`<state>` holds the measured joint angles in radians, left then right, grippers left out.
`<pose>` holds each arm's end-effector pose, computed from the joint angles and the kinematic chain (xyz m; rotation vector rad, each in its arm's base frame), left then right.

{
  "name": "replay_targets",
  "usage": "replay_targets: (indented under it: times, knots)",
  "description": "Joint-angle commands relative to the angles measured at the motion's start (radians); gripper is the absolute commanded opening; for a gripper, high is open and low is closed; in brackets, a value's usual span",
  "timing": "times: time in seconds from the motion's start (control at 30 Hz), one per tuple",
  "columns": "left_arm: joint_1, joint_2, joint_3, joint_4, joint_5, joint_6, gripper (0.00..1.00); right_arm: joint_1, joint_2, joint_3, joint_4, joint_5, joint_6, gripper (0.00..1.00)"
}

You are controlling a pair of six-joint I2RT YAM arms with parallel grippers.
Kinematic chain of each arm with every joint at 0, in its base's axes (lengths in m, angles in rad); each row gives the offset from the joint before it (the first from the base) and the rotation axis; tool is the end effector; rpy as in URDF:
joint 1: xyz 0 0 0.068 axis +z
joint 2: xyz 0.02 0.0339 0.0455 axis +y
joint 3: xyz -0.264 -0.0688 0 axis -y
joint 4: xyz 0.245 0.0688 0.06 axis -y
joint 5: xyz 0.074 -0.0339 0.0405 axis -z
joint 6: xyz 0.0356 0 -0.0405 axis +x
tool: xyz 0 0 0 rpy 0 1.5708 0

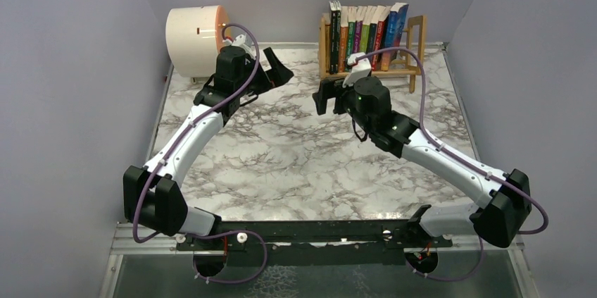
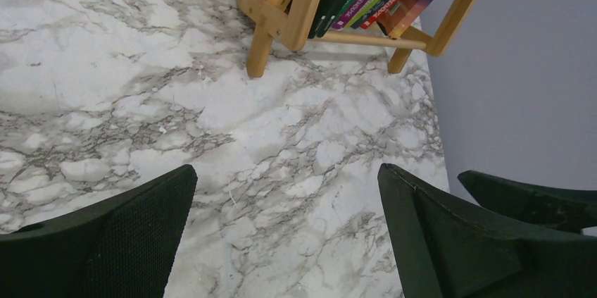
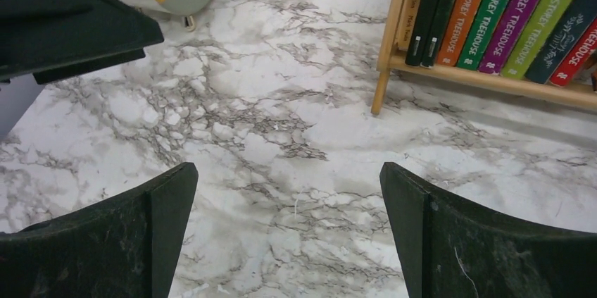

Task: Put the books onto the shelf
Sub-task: Reset both arms

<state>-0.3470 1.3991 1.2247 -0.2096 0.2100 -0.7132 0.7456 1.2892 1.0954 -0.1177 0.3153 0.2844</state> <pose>0.3054 -0.1183 0.3494 -0.2302 2.0439 -0.8862 0.2288 0.1963 0.3457 -0.2171 1.8747 0.4134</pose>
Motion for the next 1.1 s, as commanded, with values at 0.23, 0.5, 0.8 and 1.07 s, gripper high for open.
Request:
replay_targets:
  times: [0.23,0.5,0.8,1.07]
  knots:
    - [-0.002,-0.098,-0.190,0.220,-0.007,-0.028,0.99,0.092,-0.003,-0.078,0.133,0.044,-0.001,1.00]
    - [-0.001,-0.105,-0.193,0.251,0.013,-0.032,0.99,0.096,0.007,-0.089,0.147,0.073,0.007,1.00]
    - [-0.002,-0.123,-0.237,0.312,0.010,-0.037,0.99,0.103,0.025,-0.076,0.171,0.055,0.013,1.00]
    - [-0.003,-0.111,-0.260,0.359,0.033,-0.040,0.99,0.106,0.055,-0.064,0.156,0.063,0.015,1.00]
